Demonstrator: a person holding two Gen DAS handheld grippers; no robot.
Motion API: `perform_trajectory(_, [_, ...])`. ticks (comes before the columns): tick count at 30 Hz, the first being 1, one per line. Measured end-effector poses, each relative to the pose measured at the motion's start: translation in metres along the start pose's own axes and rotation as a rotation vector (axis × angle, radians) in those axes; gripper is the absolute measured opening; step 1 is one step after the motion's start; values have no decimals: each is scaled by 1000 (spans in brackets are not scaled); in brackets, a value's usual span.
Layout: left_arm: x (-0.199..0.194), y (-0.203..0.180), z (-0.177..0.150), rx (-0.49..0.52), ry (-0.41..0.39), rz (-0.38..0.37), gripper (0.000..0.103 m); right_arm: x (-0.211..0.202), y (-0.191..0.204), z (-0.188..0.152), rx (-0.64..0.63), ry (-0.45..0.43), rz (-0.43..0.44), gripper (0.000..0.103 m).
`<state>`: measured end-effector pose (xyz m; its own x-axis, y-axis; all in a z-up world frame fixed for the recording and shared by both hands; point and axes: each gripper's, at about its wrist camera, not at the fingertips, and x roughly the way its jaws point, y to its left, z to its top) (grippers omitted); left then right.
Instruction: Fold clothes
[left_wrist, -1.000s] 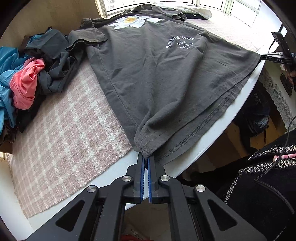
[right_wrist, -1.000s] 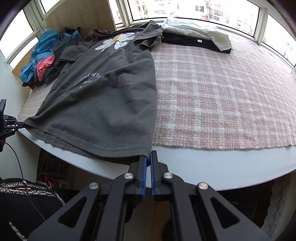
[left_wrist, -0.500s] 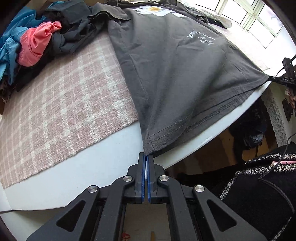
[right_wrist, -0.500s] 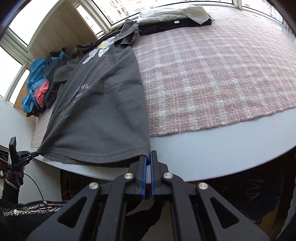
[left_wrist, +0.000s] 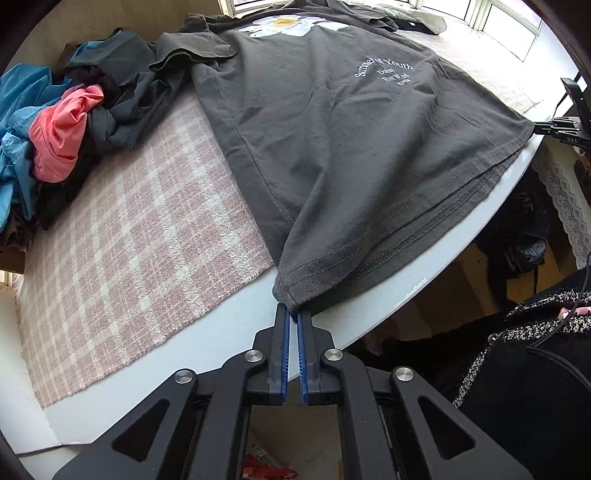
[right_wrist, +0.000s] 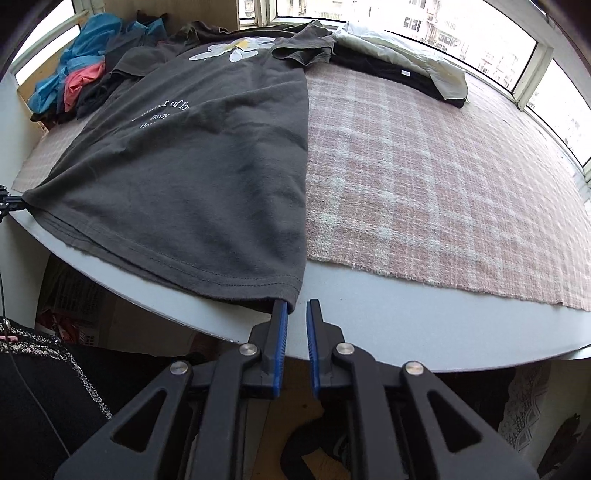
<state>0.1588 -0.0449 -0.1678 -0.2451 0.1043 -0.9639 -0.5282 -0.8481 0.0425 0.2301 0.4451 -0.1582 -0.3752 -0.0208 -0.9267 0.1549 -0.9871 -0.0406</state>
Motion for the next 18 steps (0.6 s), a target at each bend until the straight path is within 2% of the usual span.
perform_trajectory(4, [-3, 1, -2, 7, 5, 7, 6, -7, 8, 2, -55, -2, -55, 12])
perform_trajectory(7, [-5, 2, -3, 12, 8, 12, 6, -28, 14, -2, -86, -20, -108, 13])
perform_trajectory(9, [-6, 3, -4, 15, 10, 15, 6, -41, 17, -4, -72, -40, -98, 20])
perform_trajectory(11, [-8, 2, -7, 13, 14, 23, 6, -49, 23, -4, -59, -54, -81, 22])
perform_trajectory(13, [-13, -1, -11, 13, 16, 33, 6, -52, 32, 2, -22, -64, 6, 24])
perform_trajectory(16, [-22, -18, -7, 55, -9, 7, 6, -36, 41, 10, 123, -32, 251, 37])
perform_trajectory(18, [-28, -32, 0, 92, -34, -22, 7, -21, 41, 9, 249, 9, 355, 37])
